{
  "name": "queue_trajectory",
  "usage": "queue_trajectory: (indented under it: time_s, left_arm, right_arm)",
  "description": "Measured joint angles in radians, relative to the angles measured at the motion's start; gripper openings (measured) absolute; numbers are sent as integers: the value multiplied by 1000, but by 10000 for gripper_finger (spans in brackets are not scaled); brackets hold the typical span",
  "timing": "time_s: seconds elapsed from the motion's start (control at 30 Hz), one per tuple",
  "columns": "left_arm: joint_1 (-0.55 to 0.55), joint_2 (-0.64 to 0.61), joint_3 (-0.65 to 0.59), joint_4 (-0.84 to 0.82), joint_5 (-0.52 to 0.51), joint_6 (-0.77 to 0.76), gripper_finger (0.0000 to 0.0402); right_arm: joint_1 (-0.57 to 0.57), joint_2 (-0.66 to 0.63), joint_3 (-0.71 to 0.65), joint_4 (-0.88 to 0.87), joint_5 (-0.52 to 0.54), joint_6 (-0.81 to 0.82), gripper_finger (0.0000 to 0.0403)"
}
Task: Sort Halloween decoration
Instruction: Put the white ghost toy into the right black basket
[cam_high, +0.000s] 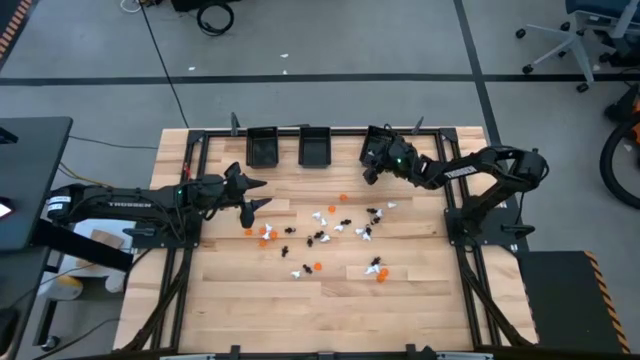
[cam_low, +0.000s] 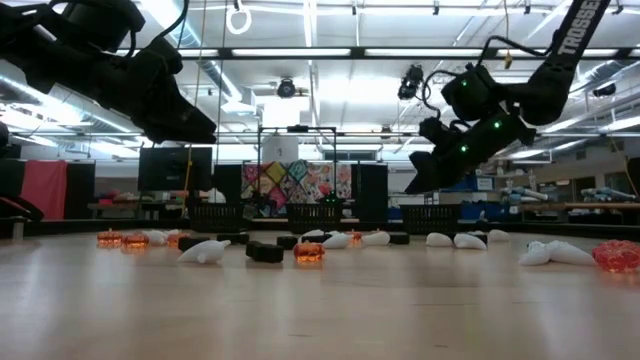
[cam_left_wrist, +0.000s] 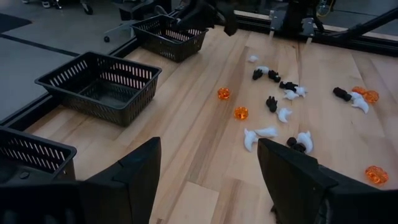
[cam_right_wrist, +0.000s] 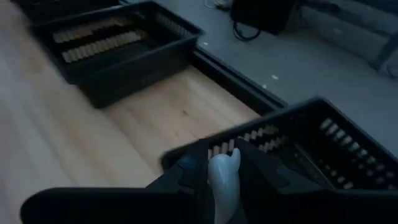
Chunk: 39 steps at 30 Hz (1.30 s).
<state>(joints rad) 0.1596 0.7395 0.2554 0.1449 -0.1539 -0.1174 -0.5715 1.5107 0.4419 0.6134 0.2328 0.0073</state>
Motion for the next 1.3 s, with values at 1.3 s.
queue_trajectory:
  time_s: [1.3]
  left_arm:
    - [0,0,0,73,-1,86,254]
  right_arm:
    - [413,-258,-221,-158,178,202,153]
